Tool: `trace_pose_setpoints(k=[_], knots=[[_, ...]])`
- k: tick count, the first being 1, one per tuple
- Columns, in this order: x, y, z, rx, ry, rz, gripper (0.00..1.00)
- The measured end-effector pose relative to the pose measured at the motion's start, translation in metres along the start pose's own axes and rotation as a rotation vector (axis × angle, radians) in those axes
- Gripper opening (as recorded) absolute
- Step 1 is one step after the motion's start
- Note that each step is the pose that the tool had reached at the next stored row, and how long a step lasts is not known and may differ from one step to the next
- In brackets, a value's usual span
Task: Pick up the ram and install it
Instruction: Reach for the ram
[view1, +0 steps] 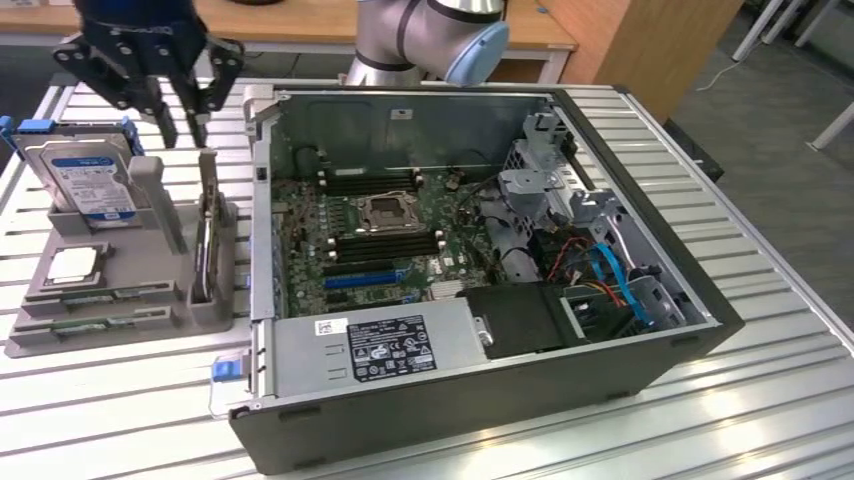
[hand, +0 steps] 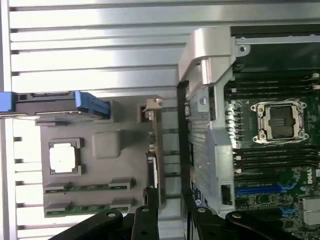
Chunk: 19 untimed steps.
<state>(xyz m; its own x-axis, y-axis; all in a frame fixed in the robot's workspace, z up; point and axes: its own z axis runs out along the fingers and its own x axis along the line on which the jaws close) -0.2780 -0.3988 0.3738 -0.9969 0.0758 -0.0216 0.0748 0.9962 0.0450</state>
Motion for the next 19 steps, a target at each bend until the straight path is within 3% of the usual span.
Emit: trace_pose_setpoints(k=[19], knots=[[0.084, -0.0065, 0.0045, 0.0, 0.0001, 0.0, 0.32]])
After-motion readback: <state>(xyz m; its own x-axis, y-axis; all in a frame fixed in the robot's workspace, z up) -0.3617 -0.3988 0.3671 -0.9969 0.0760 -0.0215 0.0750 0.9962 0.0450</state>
